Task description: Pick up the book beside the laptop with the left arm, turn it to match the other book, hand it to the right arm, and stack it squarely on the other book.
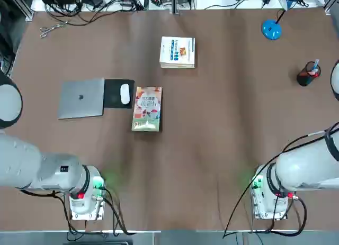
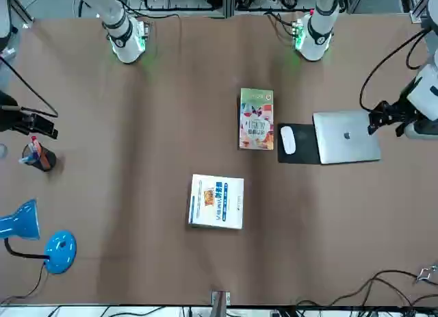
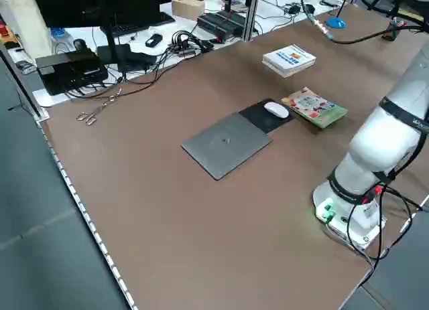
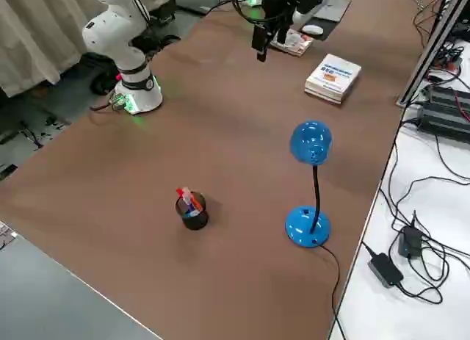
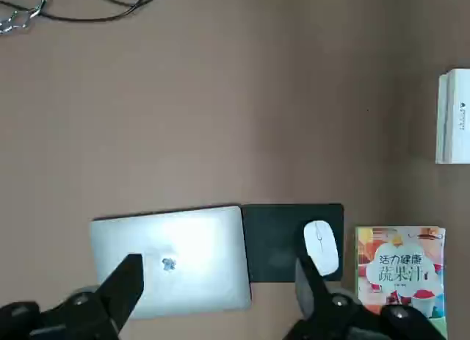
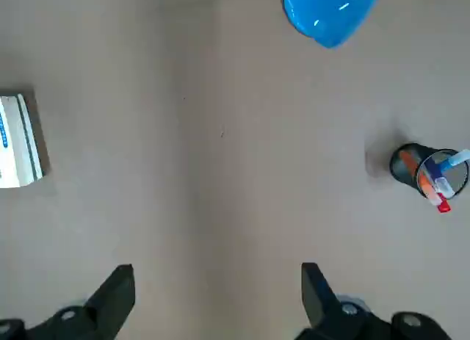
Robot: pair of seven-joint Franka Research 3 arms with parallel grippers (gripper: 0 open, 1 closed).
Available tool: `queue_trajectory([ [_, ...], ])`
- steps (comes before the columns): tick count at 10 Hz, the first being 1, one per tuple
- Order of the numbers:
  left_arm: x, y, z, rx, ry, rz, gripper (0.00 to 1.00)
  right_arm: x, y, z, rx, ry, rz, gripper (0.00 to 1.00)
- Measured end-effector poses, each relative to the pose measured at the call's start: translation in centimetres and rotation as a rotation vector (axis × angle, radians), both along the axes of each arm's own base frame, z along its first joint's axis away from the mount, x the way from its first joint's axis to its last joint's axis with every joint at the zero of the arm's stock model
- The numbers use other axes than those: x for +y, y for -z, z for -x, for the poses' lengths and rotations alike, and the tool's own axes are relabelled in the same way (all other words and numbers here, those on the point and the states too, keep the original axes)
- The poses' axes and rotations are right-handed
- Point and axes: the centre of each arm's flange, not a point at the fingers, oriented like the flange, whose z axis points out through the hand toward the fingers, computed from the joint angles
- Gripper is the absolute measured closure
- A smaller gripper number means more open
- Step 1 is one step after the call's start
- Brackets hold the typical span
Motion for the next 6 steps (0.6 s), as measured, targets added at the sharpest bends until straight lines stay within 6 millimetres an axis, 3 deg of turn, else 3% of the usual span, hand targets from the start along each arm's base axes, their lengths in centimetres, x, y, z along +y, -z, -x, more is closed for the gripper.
queue_trajectory([
  [4, -0.2, -0.9, 0.0, -0.007, -0.031, 0.003, 0.02, 0.0, 0.0, 0.0, 0.000, 0.000, 0.000, 0.00],
  [6, -1.2, 0.7, 0.4, 0.074, -0.013, 0.004, 0.02, 0.0, 0.0, 0.0, 0.000, 0.000, 0.000, 0.00],
])
